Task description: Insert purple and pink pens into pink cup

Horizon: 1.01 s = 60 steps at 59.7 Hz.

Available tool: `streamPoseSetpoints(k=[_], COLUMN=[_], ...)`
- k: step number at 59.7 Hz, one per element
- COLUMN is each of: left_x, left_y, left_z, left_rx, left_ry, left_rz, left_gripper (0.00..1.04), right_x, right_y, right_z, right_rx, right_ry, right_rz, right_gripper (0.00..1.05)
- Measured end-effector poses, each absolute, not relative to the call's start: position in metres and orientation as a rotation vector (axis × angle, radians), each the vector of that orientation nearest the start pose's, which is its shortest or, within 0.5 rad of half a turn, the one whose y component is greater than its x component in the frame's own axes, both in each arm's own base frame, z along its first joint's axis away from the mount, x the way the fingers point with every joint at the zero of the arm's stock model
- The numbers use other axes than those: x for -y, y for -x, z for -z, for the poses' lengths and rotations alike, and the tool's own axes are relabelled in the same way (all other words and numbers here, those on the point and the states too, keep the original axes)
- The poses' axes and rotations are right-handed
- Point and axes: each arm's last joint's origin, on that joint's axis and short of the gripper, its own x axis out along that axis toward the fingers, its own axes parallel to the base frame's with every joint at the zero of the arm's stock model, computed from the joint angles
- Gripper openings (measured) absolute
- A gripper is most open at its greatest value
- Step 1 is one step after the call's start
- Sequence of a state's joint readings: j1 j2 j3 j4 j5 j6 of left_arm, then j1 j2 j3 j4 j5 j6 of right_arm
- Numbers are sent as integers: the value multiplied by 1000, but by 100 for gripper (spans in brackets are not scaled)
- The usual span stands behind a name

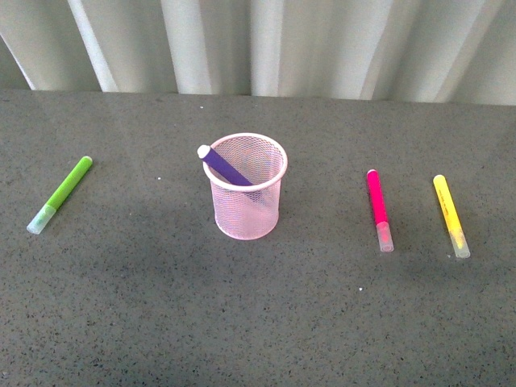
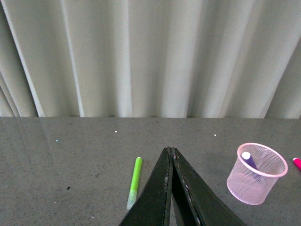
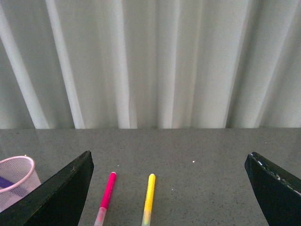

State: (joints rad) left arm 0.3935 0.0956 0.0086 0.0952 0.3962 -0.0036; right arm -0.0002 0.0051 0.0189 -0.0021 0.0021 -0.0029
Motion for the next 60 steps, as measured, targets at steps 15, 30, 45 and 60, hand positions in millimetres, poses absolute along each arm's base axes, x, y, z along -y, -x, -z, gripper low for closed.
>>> streamPoseSetpoints(k=[15,30,45,60], left_x=[-17,0,0,0], left_y=[-97,-97,-97,-97], left_z=[-166,-166,-166,-166], left_rx=[0,5,5,5], left_ry=[4,4,4,4], left_rz=[-37,2,-1,-1], left_gripper=[4,4,4,4], right_x=[0,0,0,0], right_y=[-97,-97,-97,-97], right_z=[-169,-169,-169,-169], right_rx=[12,12,12,12], right_ry=[3,3,3,3], right_rz=[0,-1,0,0], right_gripper=[98,98,98,98])
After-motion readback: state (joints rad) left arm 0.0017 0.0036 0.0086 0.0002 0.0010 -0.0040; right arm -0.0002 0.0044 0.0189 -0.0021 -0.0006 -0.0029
